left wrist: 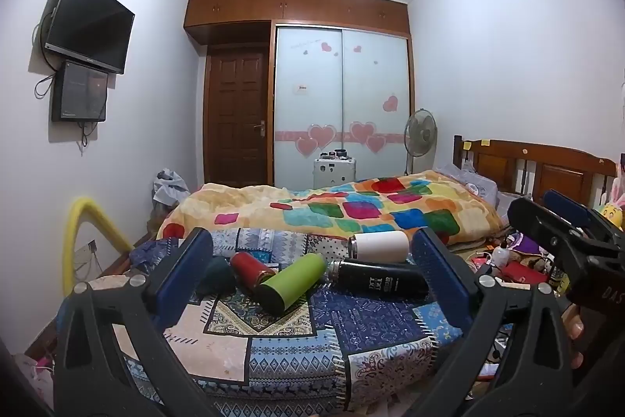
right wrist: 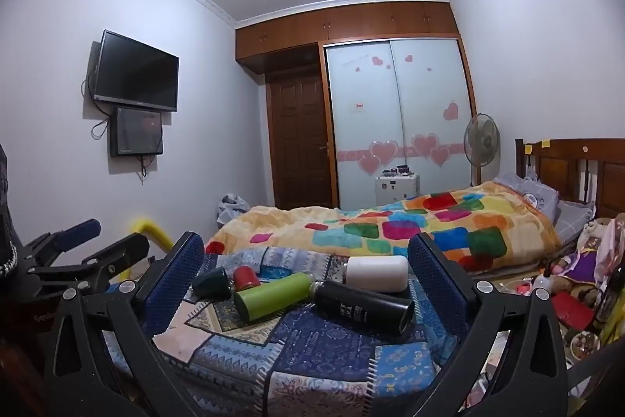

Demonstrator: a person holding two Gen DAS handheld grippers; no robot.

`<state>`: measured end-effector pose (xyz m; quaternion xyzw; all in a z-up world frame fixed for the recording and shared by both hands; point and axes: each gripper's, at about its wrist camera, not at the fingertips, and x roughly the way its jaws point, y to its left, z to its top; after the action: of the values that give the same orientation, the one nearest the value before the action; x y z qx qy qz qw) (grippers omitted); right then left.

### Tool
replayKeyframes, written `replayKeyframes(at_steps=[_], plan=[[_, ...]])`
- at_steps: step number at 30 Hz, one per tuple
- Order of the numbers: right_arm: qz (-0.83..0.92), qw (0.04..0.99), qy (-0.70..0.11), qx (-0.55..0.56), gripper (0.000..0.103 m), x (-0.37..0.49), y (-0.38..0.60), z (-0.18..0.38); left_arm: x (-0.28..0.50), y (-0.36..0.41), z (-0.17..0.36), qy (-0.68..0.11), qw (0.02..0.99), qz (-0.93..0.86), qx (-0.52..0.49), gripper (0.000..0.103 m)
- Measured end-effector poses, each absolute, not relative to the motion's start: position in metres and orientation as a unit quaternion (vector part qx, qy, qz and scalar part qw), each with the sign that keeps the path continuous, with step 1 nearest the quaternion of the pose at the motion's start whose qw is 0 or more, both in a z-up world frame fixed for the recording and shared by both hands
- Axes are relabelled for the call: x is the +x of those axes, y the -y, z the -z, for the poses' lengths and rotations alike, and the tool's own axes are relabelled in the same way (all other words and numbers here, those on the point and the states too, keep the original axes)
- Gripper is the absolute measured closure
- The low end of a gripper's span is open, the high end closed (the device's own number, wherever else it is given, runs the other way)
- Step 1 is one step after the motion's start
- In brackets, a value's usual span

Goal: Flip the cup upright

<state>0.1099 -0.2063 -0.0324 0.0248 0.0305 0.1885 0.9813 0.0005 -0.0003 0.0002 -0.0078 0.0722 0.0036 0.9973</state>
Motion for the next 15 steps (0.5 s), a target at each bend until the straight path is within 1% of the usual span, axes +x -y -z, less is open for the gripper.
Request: replayKeyframes(at_steps=[2,15], plan=[[-0.185,0.982,-0.031,0.021,0.000,0.1115,0.2062,0.0328,-0.0013,-0.0005,0.0000,-0.057,0.998,0.001,-0.015,0.000],[-0.188,0.981,-0.029,0.023,0.000,0.1085,0.2070,0.0337,-0.0066,0.0054,-0.0046,-0.059,0.998,0.007,-0.007,0.000]])
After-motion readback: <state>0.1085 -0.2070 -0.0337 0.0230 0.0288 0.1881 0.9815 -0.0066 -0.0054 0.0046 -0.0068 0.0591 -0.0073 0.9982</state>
